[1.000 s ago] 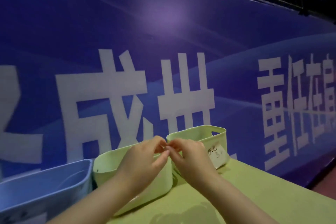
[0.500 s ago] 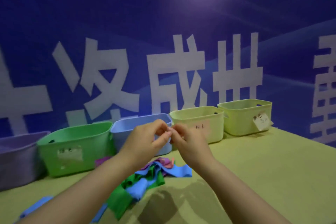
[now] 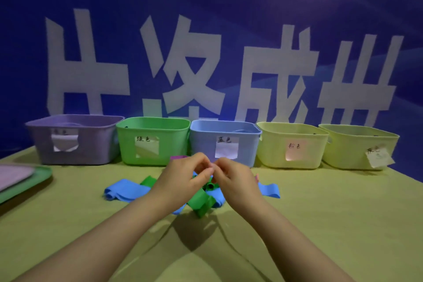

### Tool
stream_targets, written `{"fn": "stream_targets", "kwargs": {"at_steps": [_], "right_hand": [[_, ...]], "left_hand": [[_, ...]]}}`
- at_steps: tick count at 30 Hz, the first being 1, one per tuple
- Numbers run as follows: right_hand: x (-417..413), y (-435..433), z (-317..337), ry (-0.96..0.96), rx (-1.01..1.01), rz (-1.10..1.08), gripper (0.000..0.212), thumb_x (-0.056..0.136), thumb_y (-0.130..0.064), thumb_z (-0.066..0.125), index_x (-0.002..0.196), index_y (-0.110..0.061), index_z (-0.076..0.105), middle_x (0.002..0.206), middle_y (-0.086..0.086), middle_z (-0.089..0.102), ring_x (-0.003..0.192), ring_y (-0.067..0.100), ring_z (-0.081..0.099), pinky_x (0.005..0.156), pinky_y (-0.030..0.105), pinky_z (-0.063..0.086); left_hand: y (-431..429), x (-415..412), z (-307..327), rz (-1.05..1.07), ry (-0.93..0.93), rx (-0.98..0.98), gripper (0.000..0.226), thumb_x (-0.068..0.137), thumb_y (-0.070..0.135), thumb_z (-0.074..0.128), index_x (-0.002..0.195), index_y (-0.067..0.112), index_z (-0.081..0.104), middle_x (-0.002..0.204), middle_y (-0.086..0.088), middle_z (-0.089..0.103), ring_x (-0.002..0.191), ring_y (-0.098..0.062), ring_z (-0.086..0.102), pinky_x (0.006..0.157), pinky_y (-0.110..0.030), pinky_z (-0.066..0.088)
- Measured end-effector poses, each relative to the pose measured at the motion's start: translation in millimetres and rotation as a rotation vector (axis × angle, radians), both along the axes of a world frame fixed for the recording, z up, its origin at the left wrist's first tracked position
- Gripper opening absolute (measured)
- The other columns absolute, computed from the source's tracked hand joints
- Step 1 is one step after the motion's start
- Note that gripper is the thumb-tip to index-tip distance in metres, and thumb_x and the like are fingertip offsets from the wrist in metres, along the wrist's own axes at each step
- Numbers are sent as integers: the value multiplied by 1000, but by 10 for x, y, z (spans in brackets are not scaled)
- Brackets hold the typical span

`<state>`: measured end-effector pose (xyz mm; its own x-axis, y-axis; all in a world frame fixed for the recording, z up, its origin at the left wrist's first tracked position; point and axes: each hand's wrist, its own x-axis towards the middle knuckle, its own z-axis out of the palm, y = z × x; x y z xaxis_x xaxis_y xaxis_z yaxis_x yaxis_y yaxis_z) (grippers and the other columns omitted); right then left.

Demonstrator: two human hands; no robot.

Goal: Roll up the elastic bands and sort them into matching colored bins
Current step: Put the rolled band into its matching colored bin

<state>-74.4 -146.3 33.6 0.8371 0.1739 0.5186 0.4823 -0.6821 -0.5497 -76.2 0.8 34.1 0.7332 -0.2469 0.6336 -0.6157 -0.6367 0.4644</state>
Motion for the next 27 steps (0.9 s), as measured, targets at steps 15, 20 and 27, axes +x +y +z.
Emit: {"fn": "stream_targets", "kwargs": {"at_steps": [15,20,27], "right_hand": [[572,-44,-288,120,-153,112,12,89,-24,52,95,-24,63,94,-2,68,90,17,59,81,32,46],[643,-148,-456,264,-199,192,24,79,-31,62,103,-35,59,99,-16,64,95,5,58,87,30,48],[651,-132,-469,306,-231,256,38,75,-31,70,110,-36,57,103,-15,63,95,5,58,88,27,49]], "left_hand": [[-23,508,-395,128,42,-30,7,88,18,54,89,21,61,73,13,60,68,-3,51,62,-24,35],[-49,517,-572,111,157,44,16,81,15,59,95,23,58,82,13,57,84,-7,54,75,-25,42],[-6,520,-611,106,165,42,16,81,19,62,94,27,57,81,11,57,83,-4,53,74,-27,44]]}}
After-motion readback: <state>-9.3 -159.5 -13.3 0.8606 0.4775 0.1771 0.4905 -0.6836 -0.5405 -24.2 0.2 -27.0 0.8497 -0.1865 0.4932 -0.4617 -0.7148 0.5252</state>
